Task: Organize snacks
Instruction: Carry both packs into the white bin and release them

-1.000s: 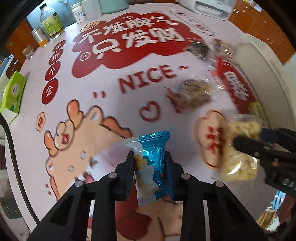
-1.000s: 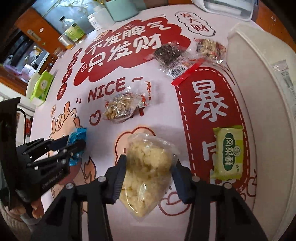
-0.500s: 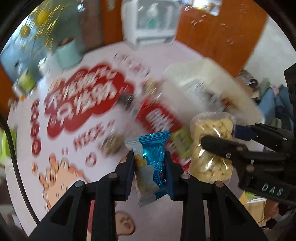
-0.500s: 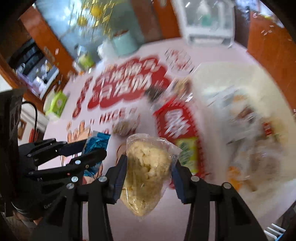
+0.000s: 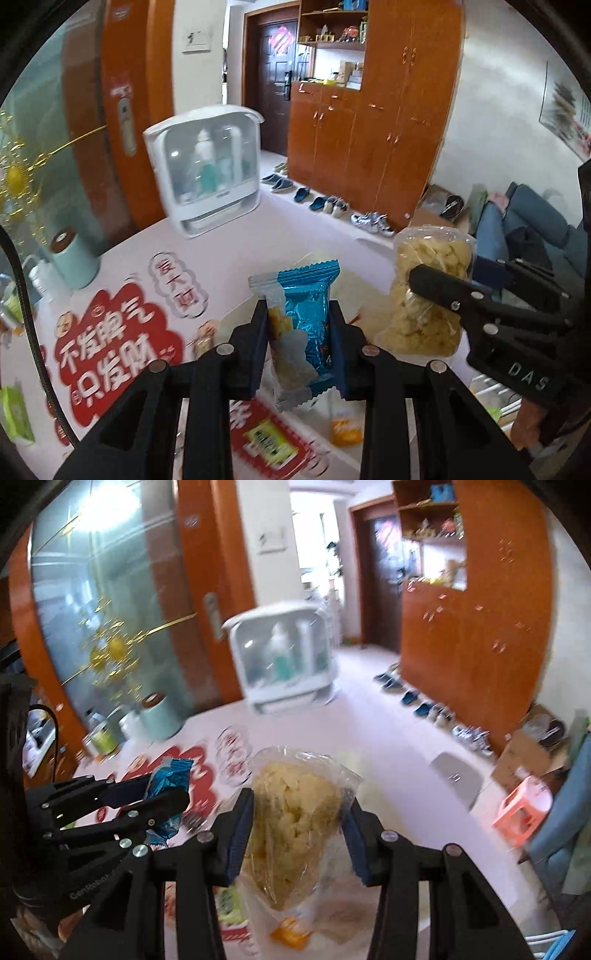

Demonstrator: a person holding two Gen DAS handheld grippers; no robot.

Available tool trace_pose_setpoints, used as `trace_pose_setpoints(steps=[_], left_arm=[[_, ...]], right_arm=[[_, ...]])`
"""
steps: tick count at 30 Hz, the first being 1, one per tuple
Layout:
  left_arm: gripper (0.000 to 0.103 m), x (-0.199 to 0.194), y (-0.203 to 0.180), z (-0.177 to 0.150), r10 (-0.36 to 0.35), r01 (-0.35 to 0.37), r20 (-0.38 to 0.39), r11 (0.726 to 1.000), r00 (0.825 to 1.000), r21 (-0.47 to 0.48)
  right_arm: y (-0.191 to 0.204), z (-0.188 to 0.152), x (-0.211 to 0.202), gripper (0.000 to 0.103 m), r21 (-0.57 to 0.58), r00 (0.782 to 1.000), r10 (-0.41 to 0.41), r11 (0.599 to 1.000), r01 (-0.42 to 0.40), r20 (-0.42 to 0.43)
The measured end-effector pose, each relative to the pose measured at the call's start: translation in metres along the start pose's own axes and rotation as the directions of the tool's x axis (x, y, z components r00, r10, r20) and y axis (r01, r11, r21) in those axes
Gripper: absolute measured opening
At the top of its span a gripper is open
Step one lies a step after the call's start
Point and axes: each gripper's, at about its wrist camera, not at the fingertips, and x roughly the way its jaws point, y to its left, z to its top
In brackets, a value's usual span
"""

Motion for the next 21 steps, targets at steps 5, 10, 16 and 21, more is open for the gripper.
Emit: trace_pose_setpoints(steps=[5, 10, 16, 21], left_arm=[[0.029, 0.032, -0.018, 0.005, 0.004, -0.003, -0.034, 1.000, 0.999, 0.015], [0.099, 0.062, -0.029, -0.016, 0.035, -0.026, -0.114, 0.996, 0.993, 0.083], [0.099, 0.065, -0.035, -0.034, 0.121, -0.102, -0.113, 0.981, 0.986, 0.165], [0.099, 0.051, -0.018, -0.032, 0.134, -0.122, -0.098, 0.985, 0.986, 0.123]], right_arm=[[-0.023, 0.012, 0.013, 0.047, 0.026, 0.999, -0.035, 0.999, 0.035, 0.003], [-0.038, 0.006, 0.043, 0.057, 0.042, 0.995, -0.061, 0.997, 0.065, -0.077], [-0.049, -0.002, 0.054, 0.066, 0.112, 0.994, -0.029, 0.993, 0.041, -0.109], [-0.050, -0.002, 0.054, 0.066, 0.139, 0.994, -0.010, 0.990, 0.025, -0.113]])
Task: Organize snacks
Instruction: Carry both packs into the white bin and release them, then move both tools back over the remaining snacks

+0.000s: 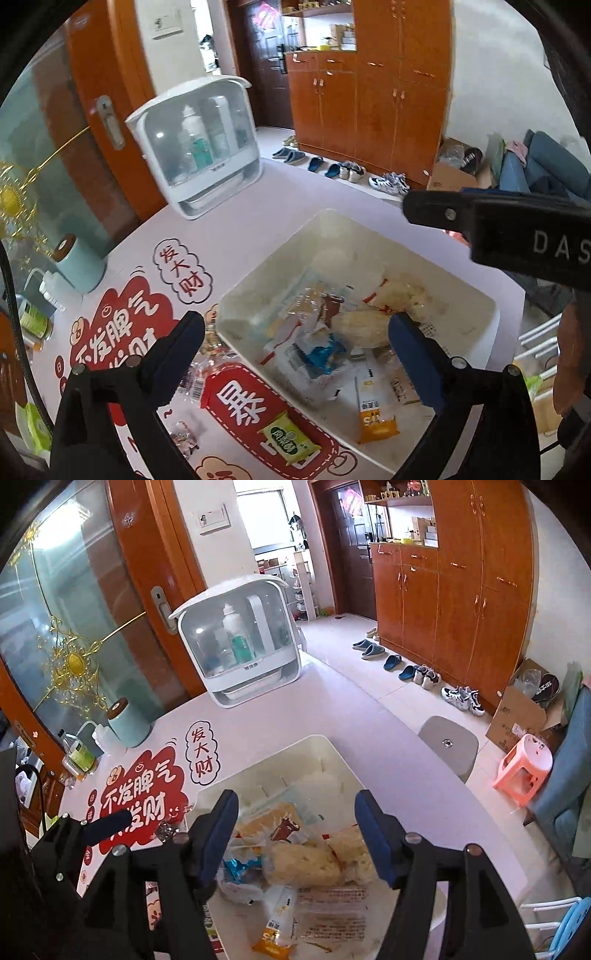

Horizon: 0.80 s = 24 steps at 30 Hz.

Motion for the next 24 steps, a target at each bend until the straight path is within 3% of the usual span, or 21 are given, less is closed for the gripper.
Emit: trace_pose_setpoints(steps=[10, 24], left_arm=[[0.099, -0.032, 0.045, -0.003, 0.012, -0.008, 0.028, 0.992, 1.000, -0.124], [0.099, -0.090, 0.079, -0.043, 0.101, -0.092, 0.053, 0.984, 0.993, -0.149]], right_arm=[[0.019, -0.001, -0.010, 0.066, -0.003, 1.000, 0.021, 1.000, -0.021, 0.012], [0.069, -0.024, -0.028, 0.066, -0.064, 0.996, 0.090, 0.994, -0.090, -0.006]])
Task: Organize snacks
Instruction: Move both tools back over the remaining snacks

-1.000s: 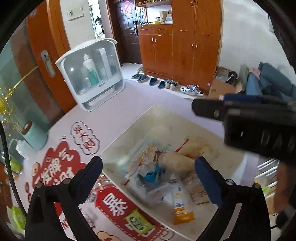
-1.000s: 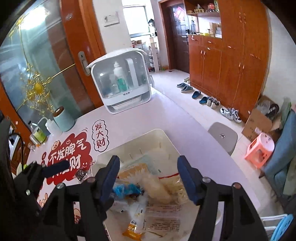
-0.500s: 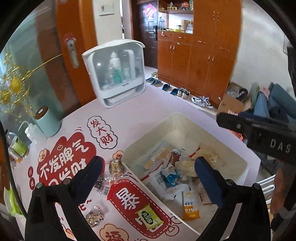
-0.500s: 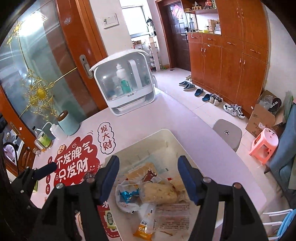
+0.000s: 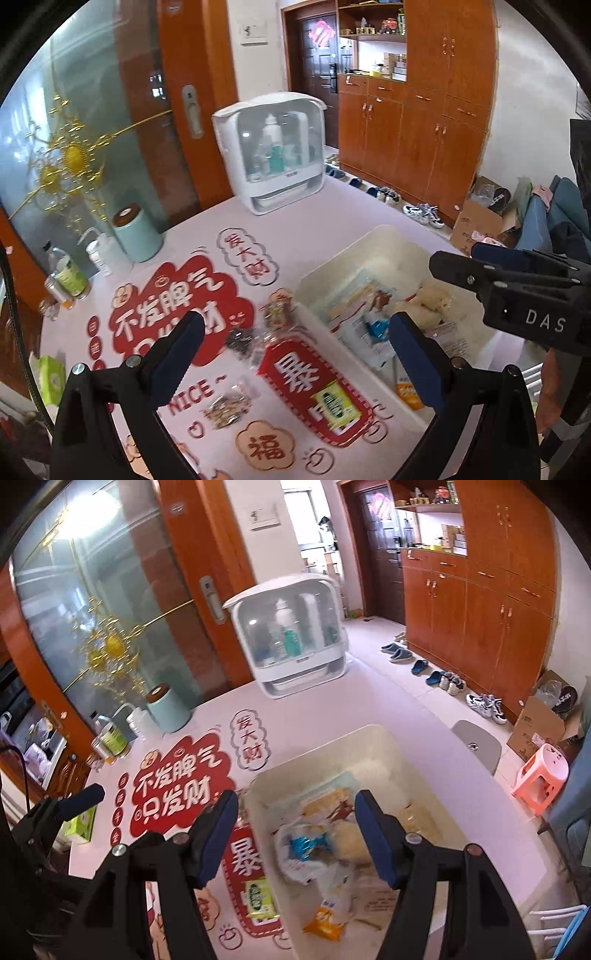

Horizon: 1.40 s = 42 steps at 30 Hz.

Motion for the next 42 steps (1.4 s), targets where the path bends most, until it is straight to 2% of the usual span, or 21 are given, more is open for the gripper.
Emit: trace_pose_setpoints(steps=[9, 17, 19, 23, 27, 29, 33, 38, 42], left_arm=[[0.099, -0.029, 0.059, -0.032, 0.104, -0.105, -0.012, 0.991, 0.994, -0.081], [0.099, -0.023, 0.107, -0.060, 0.178, -0.187, -0.066, 0.969, 0.982, -0.159], [0.099, -0.014, 0.113, -0.068, 0.164, -0.176, -0.083, 0.972, 0.983, -0.159], [0.099, 0.009, 0.121, -0.085, 0.084, -0.103, -0.122, 0.982, 0.989, -0.158], [0.099, 0.044, 0.117, -0.105, 0.048, -0.059, -0.153, 0.996, 0.987, -0.064], [0.099, 0.063, 0.114, -0.117, 0.048, -0.050, -0.180, 0.999, 0.983, -0.009], [0.099, 0.095, 0.112, -0.137, 0.018, -0.003, -0.246, 0.998, 0.969, 0.061], [0.099, 0.118, 0.108, -0.144, -0.004, 0.047, -0.281, 0.989, 0.960, 0.143], [0.099, 0.134, 0.107, -0.143, -0.007, 0.070, -0.306, 0.978, 0.952, 0.194]], right_arm=[[0.050, -0.028, 0.004, 0.066, -0.076, 0.996, 0.067, 0.995, -0.071, -0.053], [0.080, -0.051, 0.009, 0.066, -0.136, 0.997, 0.059, 0.988, -0.066, -0.059], [0.084, -0.058, 0.012, 0.066, -0.141, 0.997, 0.053, 0.988, -0.061, -0.059], [0.091, -0.081, 0.027, 0.066, -0.145, 0.998, 0.023, 0.989, -0.031, -0.056], [0.097, -0.110, 0.049, 0.066, -0.168, 0.997, -0.045, 0.985, 0.036, -0.054], [0.101, -0.128, 0.060, 0.066, -0.184, 0.995, -0.088, 0.980, 0.077, -0.055], [0.108, -0.154, 0.082, 0.066, -0.207, 0.992, -0.101, 0.975, 0.083, -0.076], [0.110, -0.179, 0.108, 0.066, -0.200, 0.988, -0.097, 0.977, 0.073, -0.116], [0.110, -0.188, 0.127, 0.066, -0.191, 0.982, -0.154, 0.973, 0.131, -0.112]])
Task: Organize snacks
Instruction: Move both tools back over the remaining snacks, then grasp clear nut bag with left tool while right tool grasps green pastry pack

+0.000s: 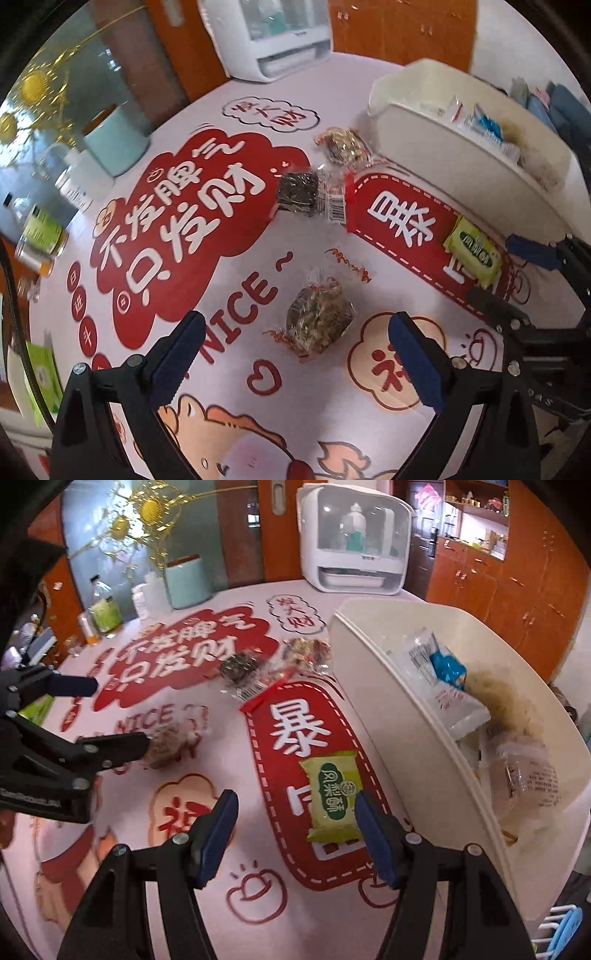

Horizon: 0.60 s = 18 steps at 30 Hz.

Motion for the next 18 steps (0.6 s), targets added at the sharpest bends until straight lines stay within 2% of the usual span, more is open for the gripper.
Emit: trace_pose_setpoints(steps=[9, 12, 14, 16, 18], left_arm=[[0.097, 0.034, -0.009, 0.010, -0.038, 0.043, -0.060, 0.997, 0.997, 0.072], [0.088, 0.046, -0.010, 0.012, -0.059, 0.066, -0.091, 0.995, 0.994, 0.069], [0.079, 0.055, -0.008, 0.013, -0.073, 0.080, -0.115, 0.995, 0.991, 0.057], [0.062, 0.062, -0.005, 0.013, -0.101, 0.106, -0.138, 0.994, 0.985, 0.033], [0.058, 0.066, -0.002, 0.012, -0.110, 0.112, -0.144, 0.994, 0.983, 0.005]], right_arm=[[-0.009, 0.003, 0.037, 0.066, 0.063, 0.996, -0.072, 0.995, 0.076, -0.060], [-0.015, 0.006, 0.046, 0.066, 0.084, 0.993, -0.072, 0.993, 0.080, -0.090], [-0.017, 0.007, 0.051, 0.066, 0.094, 0.992, -0.063, 0.993, 0.073, -0.109], [-0.015, 0.007, 0.052, 0.066, 0.093, 0.993, -0.063, 0.993, 0.073, -0.105], [-0.015, 0.007, 0.053, 0.066, 0.091, 0.993, -0.059, 0.993, 0.068, -0.102]])
